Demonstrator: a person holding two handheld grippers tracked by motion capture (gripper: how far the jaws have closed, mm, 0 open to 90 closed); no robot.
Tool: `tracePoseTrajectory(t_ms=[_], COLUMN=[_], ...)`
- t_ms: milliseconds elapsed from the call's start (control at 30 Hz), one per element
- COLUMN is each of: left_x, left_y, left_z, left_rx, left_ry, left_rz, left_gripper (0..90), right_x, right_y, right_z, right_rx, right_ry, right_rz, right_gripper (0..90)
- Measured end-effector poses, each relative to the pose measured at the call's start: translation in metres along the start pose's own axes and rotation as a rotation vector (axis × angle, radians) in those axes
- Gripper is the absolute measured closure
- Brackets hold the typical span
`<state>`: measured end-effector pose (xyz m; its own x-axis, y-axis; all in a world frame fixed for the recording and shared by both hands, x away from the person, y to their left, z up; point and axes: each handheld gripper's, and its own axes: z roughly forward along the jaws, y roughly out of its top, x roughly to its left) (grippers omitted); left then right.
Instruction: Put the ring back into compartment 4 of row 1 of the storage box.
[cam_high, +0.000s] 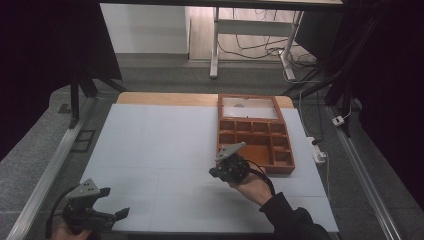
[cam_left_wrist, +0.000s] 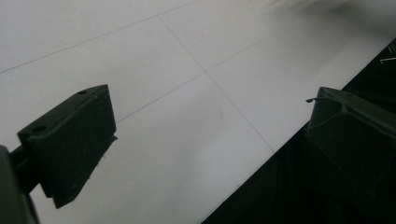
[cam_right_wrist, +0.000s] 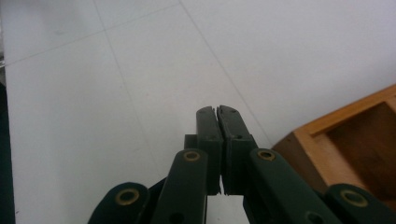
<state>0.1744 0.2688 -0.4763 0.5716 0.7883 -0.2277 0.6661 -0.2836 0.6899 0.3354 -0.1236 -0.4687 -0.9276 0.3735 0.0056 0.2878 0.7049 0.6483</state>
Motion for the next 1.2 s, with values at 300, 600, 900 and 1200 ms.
tracePoseTrajectory(t_ms=[300, 600, 900, 1200], left_x=[0.000, 0.000, 0.001, 0.000], left_y=[0.000, 0.000, 0.000, 0.000], left_z=[0.000, 0.000, 0.000, 0.001], left_rx=[0.000, 0.001, 0.000, 0.010], left_ry=[-0.003, -0.003, -0.011, -0.002], left_rz=[-0.001, -0.002, -0.009, -0.010], left_gripper=[1.2, 1.4, 1.6, 1.9], right_x=[-0.011, -0.021, -0.033, -0.048], right_y=[0.000, -0.001, -0.005, -0.010], right_z=[-0.015, -0.025, -0.032, -0.040], right_rx=[-0.039, -0.065, -0.064, -0.077], right_ry=[-0.043, -0.075, -0.107, -0.144], right_rz=[0.038, 0.066, 0.095, 0.132], right_gripper=[87.7, 87.7, 87.7, 87.8])
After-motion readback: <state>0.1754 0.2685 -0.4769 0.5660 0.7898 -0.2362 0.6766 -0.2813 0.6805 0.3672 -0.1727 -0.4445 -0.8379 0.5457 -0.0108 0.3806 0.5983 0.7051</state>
